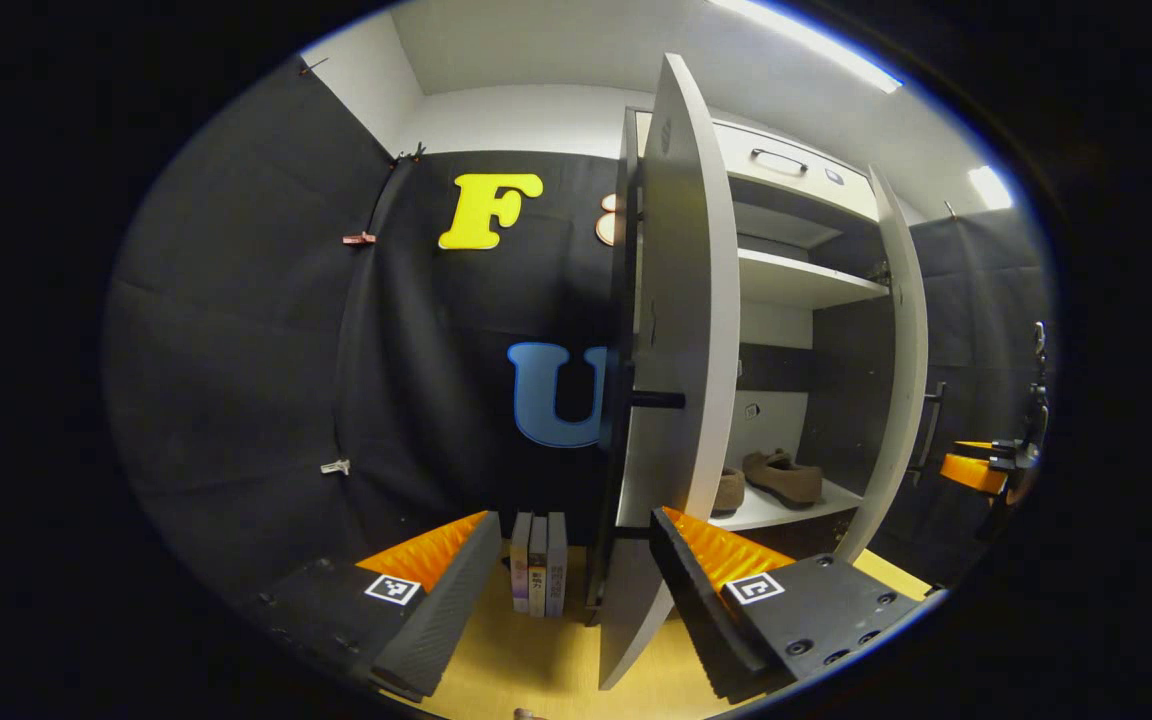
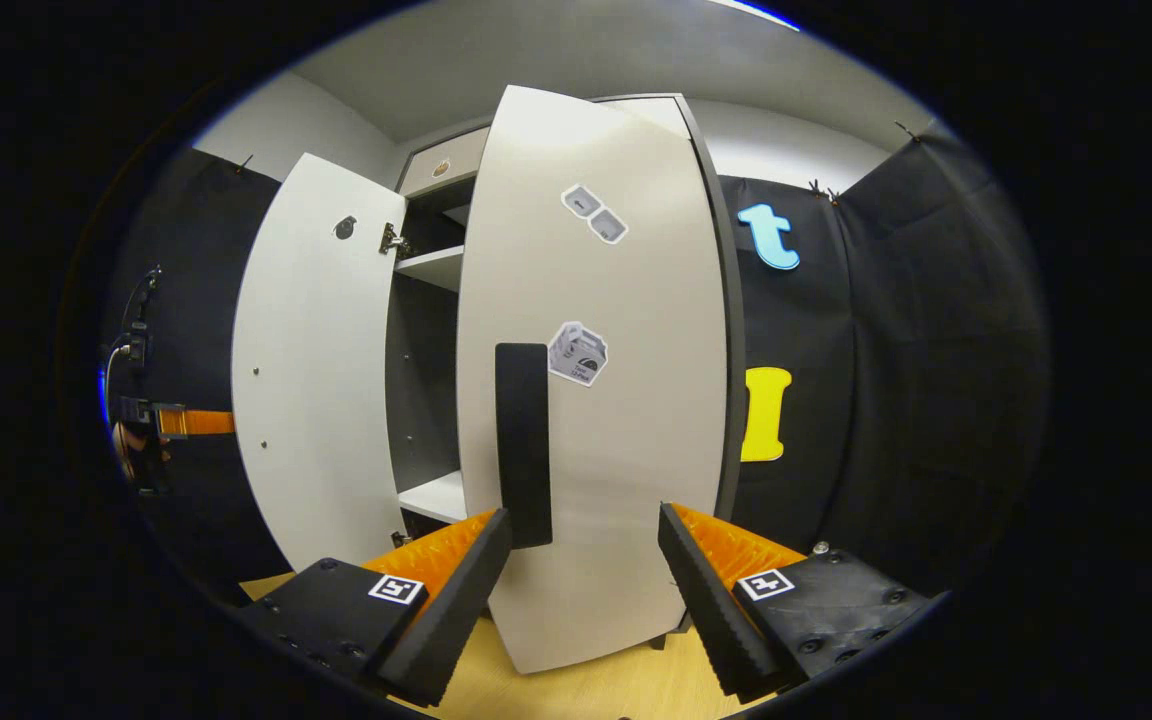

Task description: Grab one shoe with the right hand and put it into the shoe cabinet, grab the other shoe with the left hand and put it into the shoe cabinet; then close the right door with the right hand and the left door with the left hand.

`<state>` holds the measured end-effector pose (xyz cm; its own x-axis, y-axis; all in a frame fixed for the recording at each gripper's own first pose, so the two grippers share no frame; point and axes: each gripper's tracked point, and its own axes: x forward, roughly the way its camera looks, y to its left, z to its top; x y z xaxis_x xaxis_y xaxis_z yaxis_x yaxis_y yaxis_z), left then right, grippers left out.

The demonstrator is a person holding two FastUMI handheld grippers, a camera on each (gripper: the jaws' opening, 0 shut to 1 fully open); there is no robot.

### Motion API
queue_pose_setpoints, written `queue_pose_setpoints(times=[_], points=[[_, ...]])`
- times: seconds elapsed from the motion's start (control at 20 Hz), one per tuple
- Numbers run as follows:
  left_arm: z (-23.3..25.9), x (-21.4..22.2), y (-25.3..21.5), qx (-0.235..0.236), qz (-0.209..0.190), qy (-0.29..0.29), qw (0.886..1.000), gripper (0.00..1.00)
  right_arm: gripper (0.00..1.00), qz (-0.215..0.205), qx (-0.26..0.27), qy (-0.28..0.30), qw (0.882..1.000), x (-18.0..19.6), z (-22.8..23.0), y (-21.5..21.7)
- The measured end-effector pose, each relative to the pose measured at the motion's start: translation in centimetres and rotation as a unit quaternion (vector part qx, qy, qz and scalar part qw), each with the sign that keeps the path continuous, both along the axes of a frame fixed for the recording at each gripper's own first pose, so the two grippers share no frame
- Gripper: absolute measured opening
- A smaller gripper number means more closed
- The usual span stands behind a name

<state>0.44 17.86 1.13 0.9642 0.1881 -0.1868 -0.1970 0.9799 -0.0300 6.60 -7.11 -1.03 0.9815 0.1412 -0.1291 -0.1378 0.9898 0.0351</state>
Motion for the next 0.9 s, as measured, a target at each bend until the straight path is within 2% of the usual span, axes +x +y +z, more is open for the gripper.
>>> queue_pose_setpoints(times=[0.55, 0.9], points=[[-0.4, 0.7, -2.0, 0.016, 0.007, 0.008, 1.000, 0.95, 0.98, 0.021, -0.003, 0.019, 1.000, 1.0, -2.1, 1.0], [-1.0, 2.0, -6.8, -0.026, -0.036, -0.002, 0.999, 0.94, 0.98, 0.037, 0.000, 0.011, 0.999, 2.1, -1.9, 0.7]])
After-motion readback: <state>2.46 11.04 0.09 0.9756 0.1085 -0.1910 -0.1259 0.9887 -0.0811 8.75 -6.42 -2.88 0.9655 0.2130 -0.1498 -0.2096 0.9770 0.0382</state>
